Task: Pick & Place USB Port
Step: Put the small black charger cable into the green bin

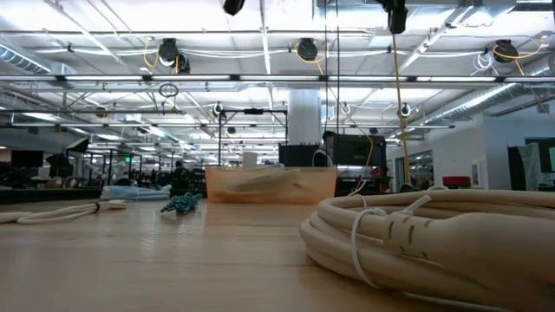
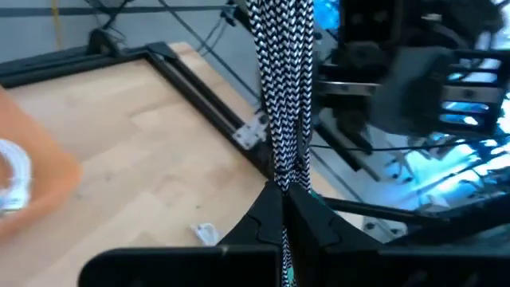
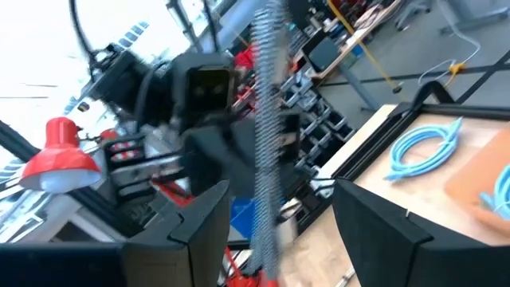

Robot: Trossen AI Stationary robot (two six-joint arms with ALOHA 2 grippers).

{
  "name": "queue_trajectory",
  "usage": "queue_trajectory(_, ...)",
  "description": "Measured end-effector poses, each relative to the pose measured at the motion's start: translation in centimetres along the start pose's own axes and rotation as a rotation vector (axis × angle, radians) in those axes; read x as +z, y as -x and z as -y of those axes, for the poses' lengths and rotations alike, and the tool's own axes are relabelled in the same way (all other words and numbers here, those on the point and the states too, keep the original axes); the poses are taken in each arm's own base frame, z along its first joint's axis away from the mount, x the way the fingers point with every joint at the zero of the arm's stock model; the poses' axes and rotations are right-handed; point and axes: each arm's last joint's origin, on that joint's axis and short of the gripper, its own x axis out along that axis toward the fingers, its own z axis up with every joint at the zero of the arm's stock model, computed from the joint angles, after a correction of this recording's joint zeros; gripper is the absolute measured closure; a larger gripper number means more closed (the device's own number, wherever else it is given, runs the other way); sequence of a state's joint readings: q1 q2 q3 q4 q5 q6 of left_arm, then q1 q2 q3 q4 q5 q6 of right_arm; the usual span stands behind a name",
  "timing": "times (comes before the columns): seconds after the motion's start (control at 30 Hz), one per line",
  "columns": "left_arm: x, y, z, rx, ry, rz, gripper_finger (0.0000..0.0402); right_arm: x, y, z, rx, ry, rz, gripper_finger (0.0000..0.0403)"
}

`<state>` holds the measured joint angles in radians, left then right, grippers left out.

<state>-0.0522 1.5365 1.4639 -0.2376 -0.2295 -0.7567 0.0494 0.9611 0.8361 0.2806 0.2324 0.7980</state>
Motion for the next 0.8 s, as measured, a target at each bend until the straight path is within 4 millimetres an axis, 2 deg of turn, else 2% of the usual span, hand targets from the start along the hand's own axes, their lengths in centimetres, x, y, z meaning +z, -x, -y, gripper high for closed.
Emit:
queue_trajectory(0.17,-0.6,-0.9,1.0,-0.078,0.018,0.02,0.0401,0.1,-0.2,0.3,-0.013,0.002,0.006,0.0195)
queue_trajectory(0.43,-1.7,-3.2,0.7,-0.115,0.043,-0.018,0.0401,0.1,-0.7,0.3,0.031,-0.004,0.003,0.0195)
queue_trajectory(0.63,-1.9,-3.9,0.4,-0.133,0.049,-0.024,0.0401,-0.1,-0.9,0.4,0.025,-0.044,-0.016,0.0196)
queue_trajectory(0.8,-1.7,-4.1,0.2,-0.14,0.055,-0.027,0.0401,-0.3,-1.0,0.6,0.014,-0.053,-0.027,0.0229)
